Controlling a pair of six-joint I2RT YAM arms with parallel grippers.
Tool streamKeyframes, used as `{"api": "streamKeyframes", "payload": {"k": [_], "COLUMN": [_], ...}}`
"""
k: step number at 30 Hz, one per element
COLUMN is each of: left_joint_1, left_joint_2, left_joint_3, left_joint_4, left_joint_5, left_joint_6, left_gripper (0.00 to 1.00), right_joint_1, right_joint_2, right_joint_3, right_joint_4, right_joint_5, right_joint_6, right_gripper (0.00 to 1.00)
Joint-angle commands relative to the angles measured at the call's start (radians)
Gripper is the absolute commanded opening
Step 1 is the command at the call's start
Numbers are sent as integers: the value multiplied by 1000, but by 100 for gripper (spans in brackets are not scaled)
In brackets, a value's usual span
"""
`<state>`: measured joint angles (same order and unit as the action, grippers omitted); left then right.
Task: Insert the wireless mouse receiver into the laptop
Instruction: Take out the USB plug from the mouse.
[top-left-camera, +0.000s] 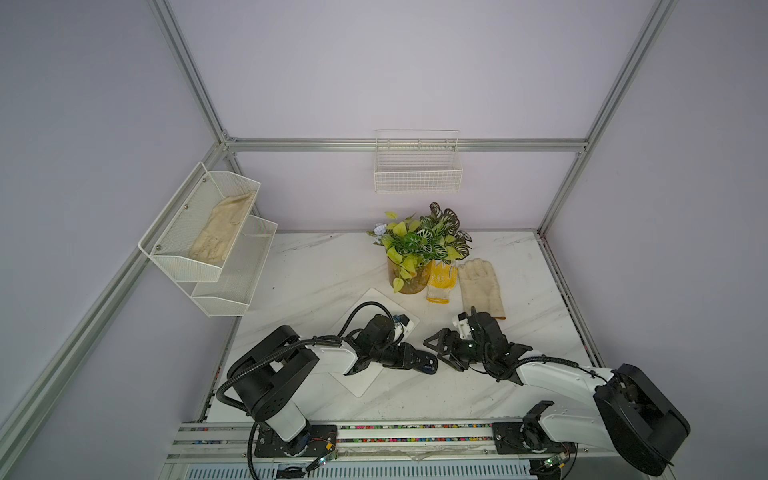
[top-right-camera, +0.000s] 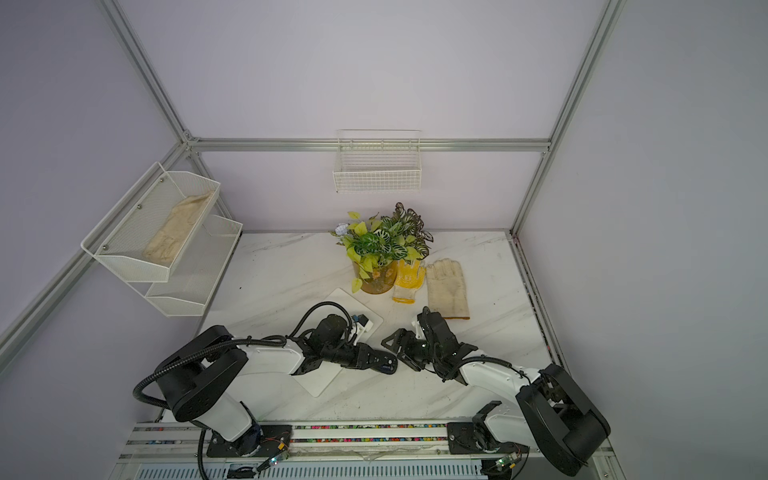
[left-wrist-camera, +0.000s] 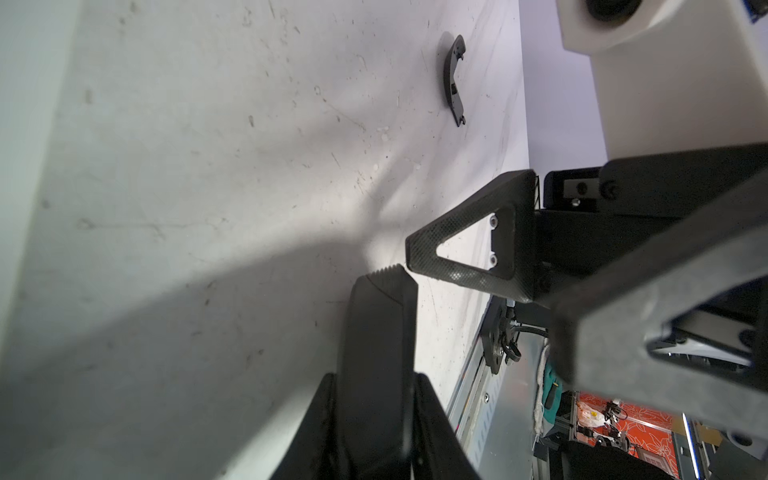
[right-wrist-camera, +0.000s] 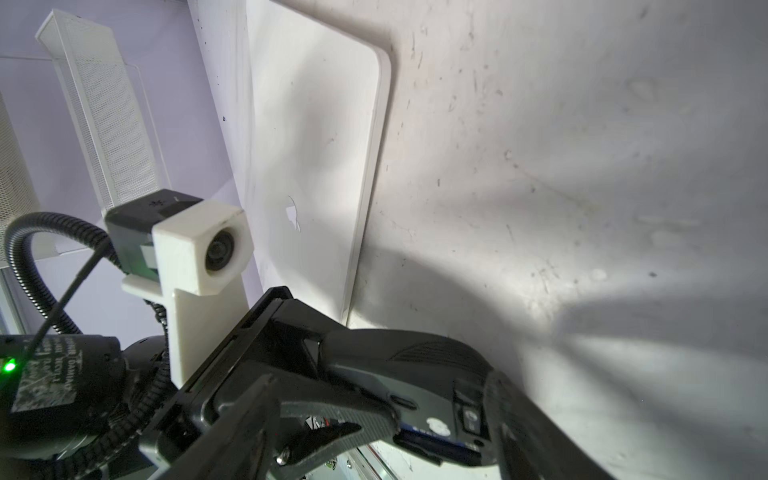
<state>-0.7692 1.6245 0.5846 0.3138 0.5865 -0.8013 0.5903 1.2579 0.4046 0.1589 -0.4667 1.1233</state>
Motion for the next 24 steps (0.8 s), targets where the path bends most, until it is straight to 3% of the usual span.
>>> {"api": "streamKeyframes", "payload": {"k": [1,24], "left_joint_1": [-10,-22], "left_joint_2": [31,26], "left_joint_3": [44,71], "left_joint_4": [-17,-54], "left_joint_5": [-25,-36], "left_joint_6": [-1,14], "left_gripper": [0,0], "right_joint_1": [20,42], "right_joint_2": [8,-84], "right_joint_3": [-9,-40], "right_joint_4": [53,-24], "right_joint_5": [1,24], "right_joint_6": [30,16], "right_gripper": [80,80]}}
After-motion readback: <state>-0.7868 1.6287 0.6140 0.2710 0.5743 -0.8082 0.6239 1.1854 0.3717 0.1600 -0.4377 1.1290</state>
